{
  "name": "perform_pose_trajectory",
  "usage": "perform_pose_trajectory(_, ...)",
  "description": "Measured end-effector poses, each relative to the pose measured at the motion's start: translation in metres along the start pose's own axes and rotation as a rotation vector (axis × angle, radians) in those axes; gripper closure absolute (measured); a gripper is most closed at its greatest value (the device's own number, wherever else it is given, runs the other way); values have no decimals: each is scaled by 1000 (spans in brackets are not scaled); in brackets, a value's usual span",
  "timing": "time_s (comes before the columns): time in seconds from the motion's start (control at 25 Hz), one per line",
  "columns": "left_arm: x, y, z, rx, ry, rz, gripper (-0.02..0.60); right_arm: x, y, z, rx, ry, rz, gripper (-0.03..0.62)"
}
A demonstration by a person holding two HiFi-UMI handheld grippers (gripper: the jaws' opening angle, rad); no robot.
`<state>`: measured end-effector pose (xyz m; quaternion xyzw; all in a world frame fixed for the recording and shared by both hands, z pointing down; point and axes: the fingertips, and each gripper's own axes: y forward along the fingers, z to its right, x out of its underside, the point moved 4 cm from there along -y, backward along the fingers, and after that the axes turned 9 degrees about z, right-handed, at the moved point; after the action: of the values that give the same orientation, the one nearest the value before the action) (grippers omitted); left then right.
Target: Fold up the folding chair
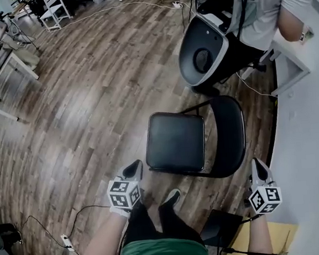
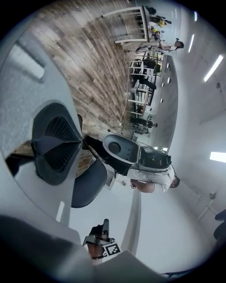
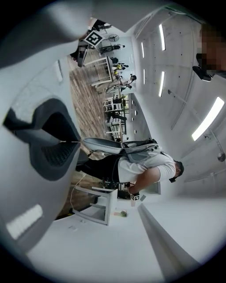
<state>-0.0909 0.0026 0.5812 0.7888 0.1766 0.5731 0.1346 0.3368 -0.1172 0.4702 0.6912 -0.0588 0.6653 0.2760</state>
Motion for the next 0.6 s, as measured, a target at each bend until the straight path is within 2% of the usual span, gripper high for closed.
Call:
perform_pose_trajectory(0.2, 41, 27, -33, 4, -106, -44, 550, 21, 24, 5, 9, 32, -24, 588)
perform_pose_trajectory(0.32, 70, 48, -52, 24, -181, -73, 470, 31, 34, 7, 25, 50, -31, 588)
perform_pose_trajectory(0.4, 89, 60, -68, 37, -216, -99, 445, 38, 39, 7, 40, 55, -45, 588)
perform_pose_trajectory(0.6, 128, 91, -113, 90, -326, -151, 442, 56, 57, -3, 79, 50, -84, 586)
